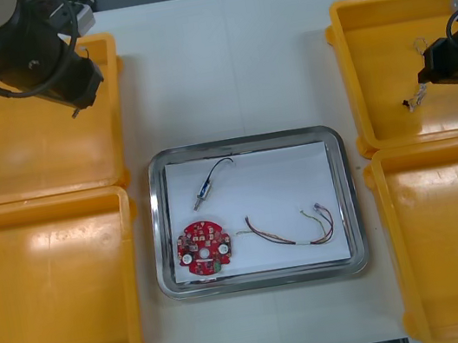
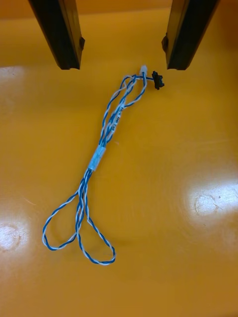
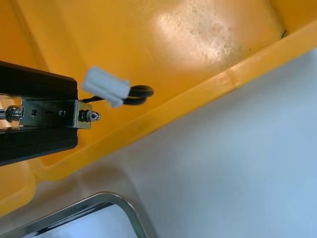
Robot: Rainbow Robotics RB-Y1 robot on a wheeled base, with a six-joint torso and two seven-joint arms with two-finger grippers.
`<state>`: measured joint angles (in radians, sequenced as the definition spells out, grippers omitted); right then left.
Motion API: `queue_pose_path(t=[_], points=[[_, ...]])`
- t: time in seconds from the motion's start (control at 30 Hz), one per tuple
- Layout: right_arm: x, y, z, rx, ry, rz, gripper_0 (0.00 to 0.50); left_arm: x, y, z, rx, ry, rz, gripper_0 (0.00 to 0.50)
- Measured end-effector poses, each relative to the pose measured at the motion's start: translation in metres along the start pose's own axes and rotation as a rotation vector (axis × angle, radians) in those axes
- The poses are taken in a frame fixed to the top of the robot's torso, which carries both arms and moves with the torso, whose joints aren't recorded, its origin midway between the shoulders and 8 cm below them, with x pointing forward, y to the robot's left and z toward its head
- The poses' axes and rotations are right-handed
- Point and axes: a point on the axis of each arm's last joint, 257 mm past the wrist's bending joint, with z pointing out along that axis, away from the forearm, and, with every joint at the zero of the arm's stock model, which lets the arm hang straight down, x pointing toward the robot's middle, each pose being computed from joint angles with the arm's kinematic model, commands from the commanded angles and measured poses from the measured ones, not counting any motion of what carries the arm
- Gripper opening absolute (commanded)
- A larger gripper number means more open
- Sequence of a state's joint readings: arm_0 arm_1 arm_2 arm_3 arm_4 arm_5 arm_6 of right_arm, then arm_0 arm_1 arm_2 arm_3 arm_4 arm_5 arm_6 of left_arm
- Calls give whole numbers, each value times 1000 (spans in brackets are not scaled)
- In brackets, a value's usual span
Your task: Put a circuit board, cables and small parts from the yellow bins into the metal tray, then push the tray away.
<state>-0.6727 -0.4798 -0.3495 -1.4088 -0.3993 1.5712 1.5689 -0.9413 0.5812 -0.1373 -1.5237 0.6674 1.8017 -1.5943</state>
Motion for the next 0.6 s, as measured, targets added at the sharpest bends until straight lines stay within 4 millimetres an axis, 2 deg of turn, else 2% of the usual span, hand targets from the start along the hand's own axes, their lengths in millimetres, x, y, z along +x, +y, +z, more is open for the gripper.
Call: queue_pose_path(t=[0.17, 0.43, 0.6], points=[[0, 0, 0, 0, 0, 0, 500, 8, -13, -7, 1, -12, 23, 0], [-1, 1, -3, 1, 1, -2, 500, 21, -25, -7, 9, -23, -161, 0], [-2, 6, -9, 0, 30, 9, 500, 31, -29, -4, 11, -20, -160, 0]])
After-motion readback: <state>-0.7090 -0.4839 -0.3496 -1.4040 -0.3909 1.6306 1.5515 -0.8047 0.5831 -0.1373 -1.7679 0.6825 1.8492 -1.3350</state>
